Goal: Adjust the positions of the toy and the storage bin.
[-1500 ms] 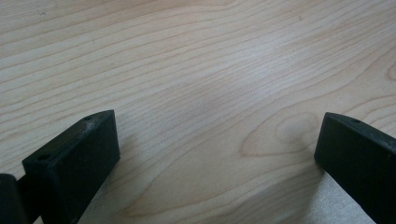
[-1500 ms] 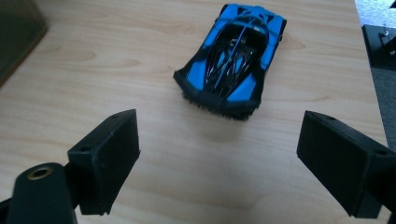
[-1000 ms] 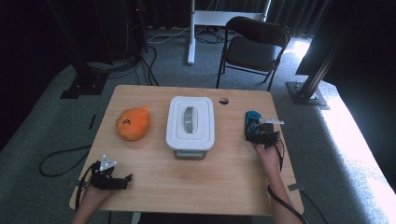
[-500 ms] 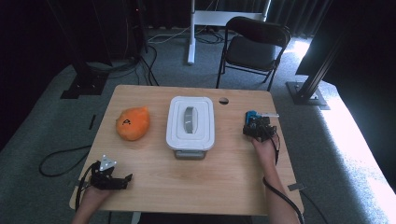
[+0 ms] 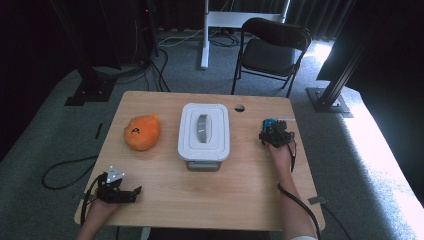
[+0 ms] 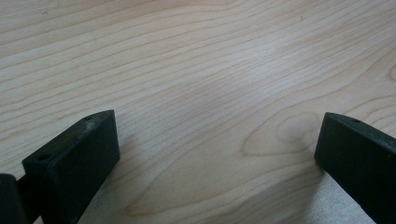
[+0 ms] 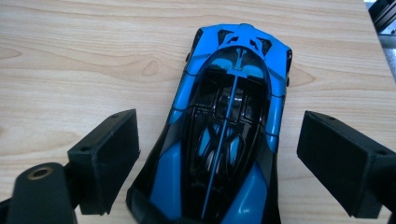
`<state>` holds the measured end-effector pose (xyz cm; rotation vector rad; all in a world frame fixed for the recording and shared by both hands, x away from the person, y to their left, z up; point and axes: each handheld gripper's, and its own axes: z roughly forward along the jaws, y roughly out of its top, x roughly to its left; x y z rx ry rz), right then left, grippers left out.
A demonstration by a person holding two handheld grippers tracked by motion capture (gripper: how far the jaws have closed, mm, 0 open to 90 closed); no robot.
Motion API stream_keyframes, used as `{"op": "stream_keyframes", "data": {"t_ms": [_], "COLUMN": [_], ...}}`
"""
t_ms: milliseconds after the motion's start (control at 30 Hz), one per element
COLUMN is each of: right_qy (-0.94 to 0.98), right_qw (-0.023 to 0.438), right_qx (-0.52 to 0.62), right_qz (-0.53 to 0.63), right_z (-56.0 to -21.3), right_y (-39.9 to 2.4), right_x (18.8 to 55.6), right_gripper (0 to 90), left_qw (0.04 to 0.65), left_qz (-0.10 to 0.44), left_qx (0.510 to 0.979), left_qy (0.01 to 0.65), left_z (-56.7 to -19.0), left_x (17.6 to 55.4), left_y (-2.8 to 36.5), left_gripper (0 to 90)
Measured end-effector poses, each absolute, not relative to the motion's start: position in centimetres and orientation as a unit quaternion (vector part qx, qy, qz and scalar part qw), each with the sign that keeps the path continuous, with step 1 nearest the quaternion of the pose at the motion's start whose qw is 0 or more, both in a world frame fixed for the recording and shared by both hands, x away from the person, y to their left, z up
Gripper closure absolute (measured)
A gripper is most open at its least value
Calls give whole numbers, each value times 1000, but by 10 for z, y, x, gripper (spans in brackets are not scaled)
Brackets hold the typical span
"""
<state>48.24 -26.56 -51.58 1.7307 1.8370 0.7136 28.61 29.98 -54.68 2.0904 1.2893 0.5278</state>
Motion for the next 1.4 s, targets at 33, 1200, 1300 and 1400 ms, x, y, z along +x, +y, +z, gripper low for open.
{"op": "stream_keyframes", "data": {"t_ms": [33,1200,1300,1400], "right_qy": [677,679,678,682], "right_qw": [256,235,234,234], "right_qx": [639,658,658,654], "right_qz": [262,226,230,226], "right_z": [-517,-531,-531,-530], "right_y": [-266,-264,-265,-267], "right_x": [484,498,496,493], "right_gripper": [123,227,236,247], "left_qw": [310,309,310,309], "left_qz": [200,200,200,200], "left_qx": [791,791,791,791], "left_qy": [488,488,488,488], "left_z": [-547,-547,-547,-547], "left_x": [286,286,286,286], "left_y": [300,300,300,300], "left_gripper": [4,4,3,3]}}
